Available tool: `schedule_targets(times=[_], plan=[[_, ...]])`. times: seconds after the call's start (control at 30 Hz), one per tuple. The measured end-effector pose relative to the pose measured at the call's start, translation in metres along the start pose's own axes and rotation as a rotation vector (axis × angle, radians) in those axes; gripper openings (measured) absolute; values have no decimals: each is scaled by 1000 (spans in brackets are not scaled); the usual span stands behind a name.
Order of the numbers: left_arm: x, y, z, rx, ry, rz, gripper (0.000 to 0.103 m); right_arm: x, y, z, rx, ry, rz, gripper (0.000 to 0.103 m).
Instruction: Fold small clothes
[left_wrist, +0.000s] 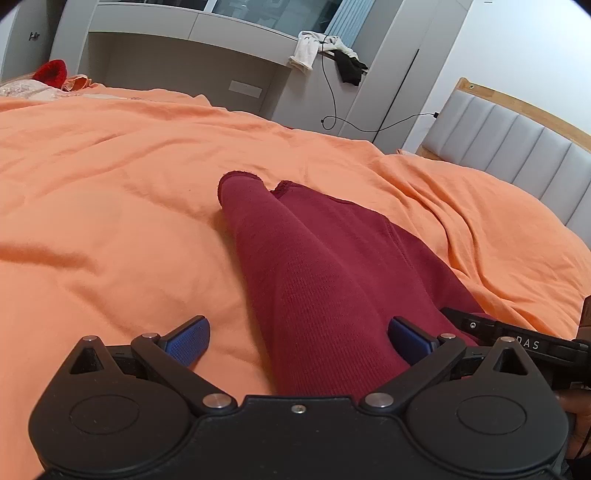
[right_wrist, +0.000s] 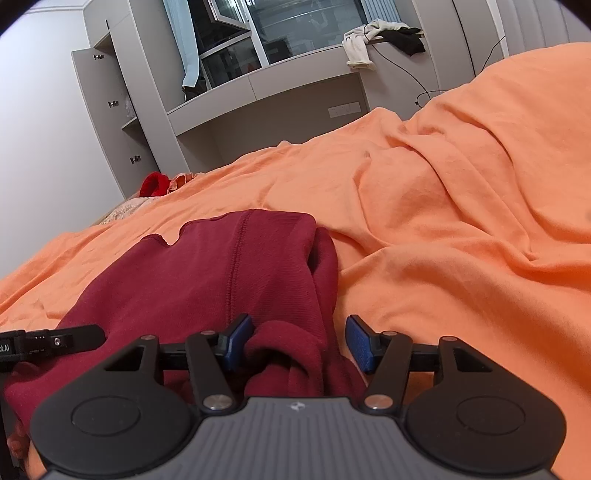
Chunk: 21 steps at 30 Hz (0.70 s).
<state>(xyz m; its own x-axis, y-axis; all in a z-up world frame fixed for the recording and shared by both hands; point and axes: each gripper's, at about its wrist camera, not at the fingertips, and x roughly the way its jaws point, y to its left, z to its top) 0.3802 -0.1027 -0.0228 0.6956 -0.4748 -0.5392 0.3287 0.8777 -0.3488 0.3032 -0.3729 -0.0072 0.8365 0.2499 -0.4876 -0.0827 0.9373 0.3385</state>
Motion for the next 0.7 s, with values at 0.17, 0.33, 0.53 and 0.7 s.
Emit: schedule_targets(times=[0.17,0.33,0.53,0.7], plan=[[0,3,-1,-5,-5,-3,103,0,0,0,4,-4,-4,64],[-1,4,-7,-7,-30,-6,103,1,-1,-2,12,-7,-2,65],[-3,5,-10,-7,-40,-8,103,0,-1,-2,16,-7,0,66],[-3,5,-10,-7,-40,-8,103,0,-1,-2,15,-7,-1,66]])
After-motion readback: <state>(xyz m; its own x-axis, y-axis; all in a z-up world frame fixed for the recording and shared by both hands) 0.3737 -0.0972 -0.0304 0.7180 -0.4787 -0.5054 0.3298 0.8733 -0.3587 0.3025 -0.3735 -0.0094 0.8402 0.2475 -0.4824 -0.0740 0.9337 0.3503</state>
